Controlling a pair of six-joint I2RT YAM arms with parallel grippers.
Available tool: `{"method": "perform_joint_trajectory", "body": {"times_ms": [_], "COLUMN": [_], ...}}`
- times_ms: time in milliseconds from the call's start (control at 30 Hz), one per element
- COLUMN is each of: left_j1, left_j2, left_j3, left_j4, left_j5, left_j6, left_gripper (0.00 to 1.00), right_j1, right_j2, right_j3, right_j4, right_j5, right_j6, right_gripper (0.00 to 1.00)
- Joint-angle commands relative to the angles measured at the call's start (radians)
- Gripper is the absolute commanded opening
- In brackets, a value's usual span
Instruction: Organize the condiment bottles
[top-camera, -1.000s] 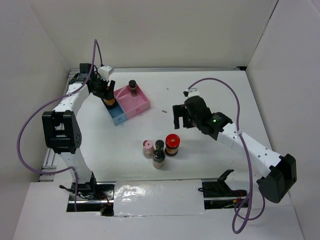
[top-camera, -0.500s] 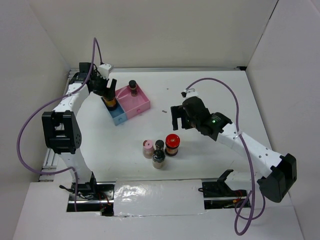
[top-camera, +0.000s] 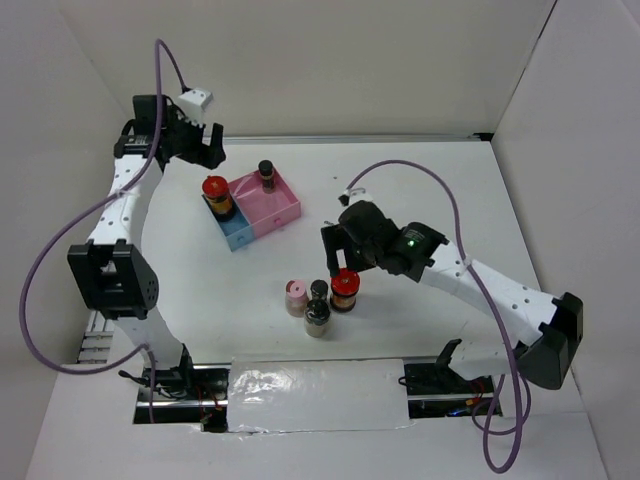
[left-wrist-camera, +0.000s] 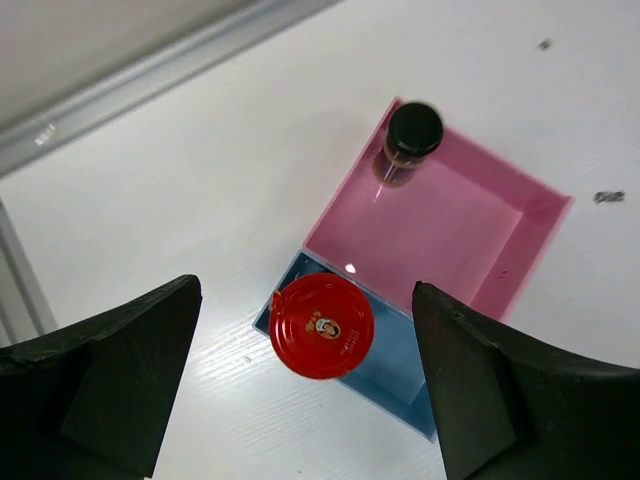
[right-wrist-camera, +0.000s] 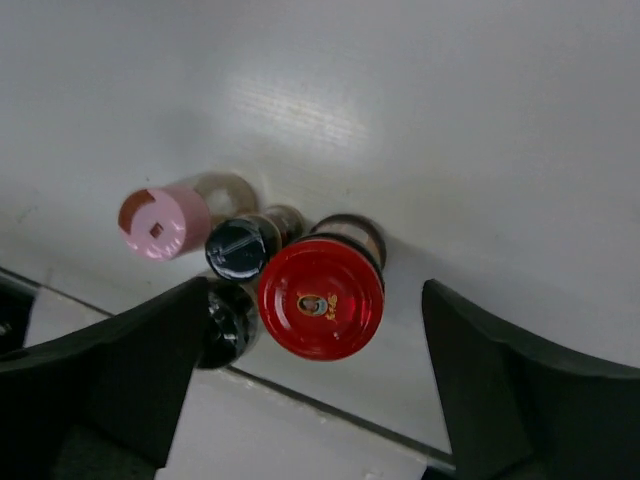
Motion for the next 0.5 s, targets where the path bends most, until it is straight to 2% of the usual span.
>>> {"method": "perform_joint_trajectory", "body": {"times_ms": [0,100,267,367,467], "left_j1": [0.014,0.027,0.043,0.059,0.073], "left_j2": [-0.150,-0.288,-0.410,-0.453,-0.468], "left_j3": [0.042,-0.052,-0.197,-0.222,-0.214], "left_j4": [-0.049,-0.034,-0.039,-0.071,-0.121], "left_j5": [0.089,0.119,0.143,0.177,0.198], "left_j6": [-0.026,0.000,0.018,0.008,-0.006], "left_gripper": [0.99,0.99,0.99,0.99,0.99], "right_j1": [0.060,0.106,0.128,0.152,0.146], "right_j2": [0.037,0.052,0.124,0.158,0.166], "right_j3": [0.015,-0.005,0.016,0.030,0.011], "right_j4": [-0.143,-0.131,-0.134,-0.165,-0.153], "right_j5": [-0.011,0.021,0.081,0.175,0.172], "right_j6": [0.080,0.139,0.189,0.217,0.205], "right_gripper": [0.98,1.00,1.00,1.00,0.99]}}
